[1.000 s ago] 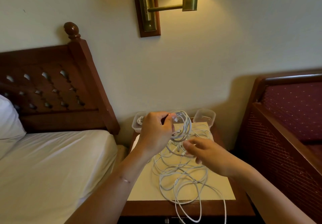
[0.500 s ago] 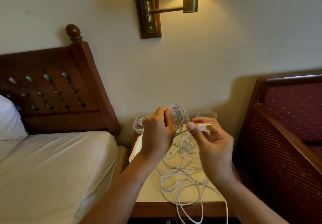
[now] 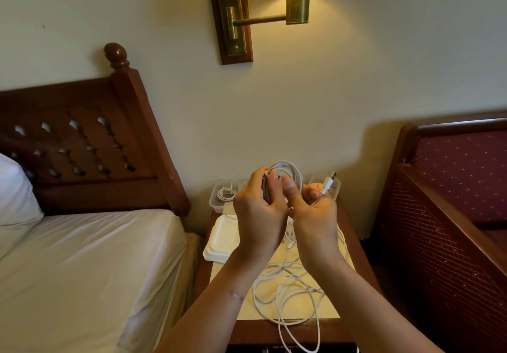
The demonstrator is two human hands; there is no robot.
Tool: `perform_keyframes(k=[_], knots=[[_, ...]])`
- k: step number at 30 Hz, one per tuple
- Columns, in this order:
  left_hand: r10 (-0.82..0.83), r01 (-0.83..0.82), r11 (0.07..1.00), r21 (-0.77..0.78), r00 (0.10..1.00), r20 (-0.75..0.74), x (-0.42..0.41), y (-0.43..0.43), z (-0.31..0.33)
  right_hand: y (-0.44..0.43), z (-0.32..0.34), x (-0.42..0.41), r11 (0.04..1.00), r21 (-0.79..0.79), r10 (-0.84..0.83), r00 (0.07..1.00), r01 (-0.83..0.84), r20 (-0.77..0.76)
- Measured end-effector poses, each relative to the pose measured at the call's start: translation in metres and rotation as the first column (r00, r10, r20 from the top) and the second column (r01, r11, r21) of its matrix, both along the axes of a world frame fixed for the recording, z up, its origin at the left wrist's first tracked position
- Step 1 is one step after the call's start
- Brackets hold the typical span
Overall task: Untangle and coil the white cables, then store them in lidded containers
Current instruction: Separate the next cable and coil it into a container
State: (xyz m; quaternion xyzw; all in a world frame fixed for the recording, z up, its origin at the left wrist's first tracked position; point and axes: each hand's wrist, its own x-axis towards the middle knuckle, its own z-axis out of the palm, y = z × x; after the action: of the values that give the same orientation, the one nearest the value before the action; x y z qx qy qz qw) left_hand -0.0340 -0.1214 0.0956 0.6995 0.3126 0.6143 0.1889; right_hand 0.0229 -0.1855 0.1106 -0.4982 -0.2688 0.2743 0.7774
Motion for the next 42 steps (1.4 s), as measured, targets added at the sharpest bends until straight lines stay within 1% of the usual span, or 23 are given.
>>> perform_keyframes(k=[1,3,5,6,7,8,10,11,12,14,16,19,22,23,25,28,30,32,33,35,37,40,42], knots=[[-0.029,0.03,0.999,-0.045,0.999,0.04,0.0,-0.003,-0.001,0.002,-0.001,0.002,0.999,-0.003,-0.032,0.999,0.032,-0.033],[-0.09,0.118,0.974,-0.192,0.985,0.149,0.001,-0.01,0.001,0.007,-0.005,0.004,0.998,0.034,-0.055,0.992,0.059,-0.109],[-0.127,0.234,0.897,-0.375,0.949,0.288,0.003,-0.016,0.006,0.009,-0.003,0.006,0.995,0.078,-0.046,0.99,0.057,-0.135],[-0.14,0.301,0.843,-0.447,0.923,0.358,0.003,-0.017,0.009,0.01,-0.002,0.009,0.994,0.092,-0.045,0.992,0.056,-0.117],[-0.165,0.393,0.773,-0.499,0.883,0.44,0.001,-0.017,0.012,0.009,0.0,0.013,0.993,0.105,-0.045,0.996,0.053,-0.08],[-0.203,0.507,0.682,-0.528,0.824,0.529,-0.002,-0.015,0.016,0.009,0.001,0.017,0.992,0.119,-0.038,0.998,0.043,-0.041],[-0.3,0.713,0.46,-0.529,0.686,0.663,-0.01,-0.011,0.021,0.007,0.004,0.025,0.992,0.124,0.022,1.0,-0.021,-0.001],[-0.353,0.763,0.375,-0.527,0.643,0.68,-0.014,-0.01,0.023,0.005,0.005,0.031,0.991,0.114,0.067,0.998,-0.069,0.02],[-0.4,0.772,0.336,-0.54,0.636,0.66,-0.019,-0.009,0.024,0.003,0.007,0.034,0.987,0.101,0.119,0.992,-0.123,0.046],[-0.465,0.755,0.316,-0.574,0.651,0.6,-0.025,-0.007,0.027,0.001,0.01,0.039,0.979,0.054,0.192,0.977,-0.197,0.096],[-0.475,0.738,0.309,-0.6,0.667,0.574,-0.026,-0.005,0.028,0.001,0.011,0.042,0.98,0.02,0.192,0.974,-0.196,0.122],[-0.447,0.729,0.263,-0.632,0.672,0.59,-0.024,-0.006,0.029,0.005,0.009,0.045,0.974,0.001,0.227,0.97,-0.228,0.084],[-0.453,0.744,0.224,-0.63,0.651,0.609,-0.021,-0.005,0.028,0.008,0.008,0.046,0.932,-0.005,0.362,0.931,-0.362,0.041],[-0.467,0.732,0.236,-0.639,0.662,0.586,-0.02,-0.005,0.028,0.008,0.007,0.046,0.916,-0.018,0.401,0.914,-0.401,0.069],[-0.478,0.692,0.296,-0.659,0.704,0.525,-0.018,-0.004,0.03,0.007,0.004,0.048,0.899,-0.033,0.435,0.887,-0.436,0.155],[-0.501,0.649,0.405,-0.644,0.746,0.438,-0.017,-0.003,0.031,0.005,0.004,0.05,0.886,0.004,0.448,0.859,-0.463,0.248],[-0.514,0.622,0.446,-0.643,0.767,0.385,-0.017,-0.002,0.033,0.004,0.004,0.051,0.877,0.024,0.454,0.843,-0.48,0.289],[-0.505,0.598,0.456,-0.66,0.784,0.361,-0.017,-0.004,0.037,0.004,0.003,0.051,0.892,0.013,0.425,0.849,-0.451,0.314],[-0.502,0.598,0.439,-0.67,0.782,0.368,-0.016,-0.005,0.038,0.005,0.002,0.051,0.91,0.015,0.391,0.868,-0.415,0.305],[-0.483,0.63,0.36,-0.688,0.757,0.441,-0.015,-0.007,0.039,0.008,-0.001,0.05,0.953,0.015,0.288,0.919,-0.303,0.268],[-0.463,0.642,0.288,-0.711,0.743,0.483,-0.015,-0.004,0.039,0.009,0.001,0.047,0.974,-0.012,0.22,0.932,-0.226,0.287],[-0.469,0.645,0.236,-0.727,0.731,0.496,-0.019,0.001,0.038,0.009,0.012,0.047,0.983,-0.065,0.185,0.887,-0.174,0.422],[-0.464,0.63,0.276,-0.726,0.749,0.474,-0.019,0.002,0.038,0.01,0.018,0.05,0.984,-0.106,0.178,0.845,-0.144,0.505]])
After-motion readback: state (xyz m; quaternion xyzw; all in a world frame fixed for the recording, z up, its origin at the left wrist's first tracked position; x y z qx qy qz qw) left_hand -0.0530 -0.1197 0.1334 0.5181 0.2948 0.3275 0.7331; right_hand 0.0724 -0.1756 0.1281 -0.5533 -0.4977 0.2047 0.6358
